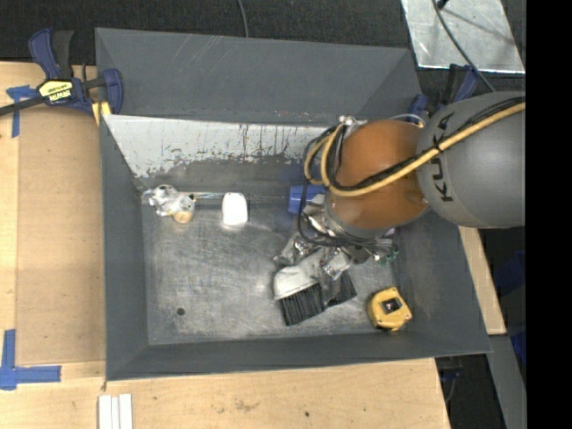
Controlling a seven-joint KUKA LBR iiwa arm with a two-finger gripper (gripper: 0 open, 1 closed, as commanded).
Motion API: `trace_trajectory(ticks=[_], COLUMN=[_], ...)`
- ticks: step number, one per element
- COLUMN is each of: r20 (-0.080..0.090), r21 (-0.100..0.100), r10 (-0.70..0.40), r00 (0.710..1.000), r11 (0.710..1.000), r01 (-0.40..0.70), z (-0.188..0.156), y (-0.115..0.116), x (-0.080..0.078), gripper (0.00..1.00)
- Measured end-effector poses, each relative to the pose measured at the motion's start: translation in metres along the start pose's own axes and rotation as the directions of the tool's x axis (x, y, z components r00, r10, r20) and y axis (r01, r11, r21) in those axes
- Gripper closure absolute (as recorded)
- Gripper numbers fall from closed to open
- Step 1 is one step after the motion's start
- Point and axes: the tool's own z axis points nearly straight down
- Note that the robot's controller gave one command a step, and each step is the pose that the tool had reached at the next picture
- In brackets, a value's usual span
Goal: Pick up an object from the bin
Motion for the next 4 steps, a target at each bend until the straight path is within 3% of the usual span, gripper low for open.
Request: trace_trajectory(ticks=[4], r20=[-0.004], r21=[-0.002], r10=[0.002], r00=[1.000], r11=[1.000], r01=[-0.002], z=[-0.038], y=[0.001], x=[0.002], gripper=[1.00])
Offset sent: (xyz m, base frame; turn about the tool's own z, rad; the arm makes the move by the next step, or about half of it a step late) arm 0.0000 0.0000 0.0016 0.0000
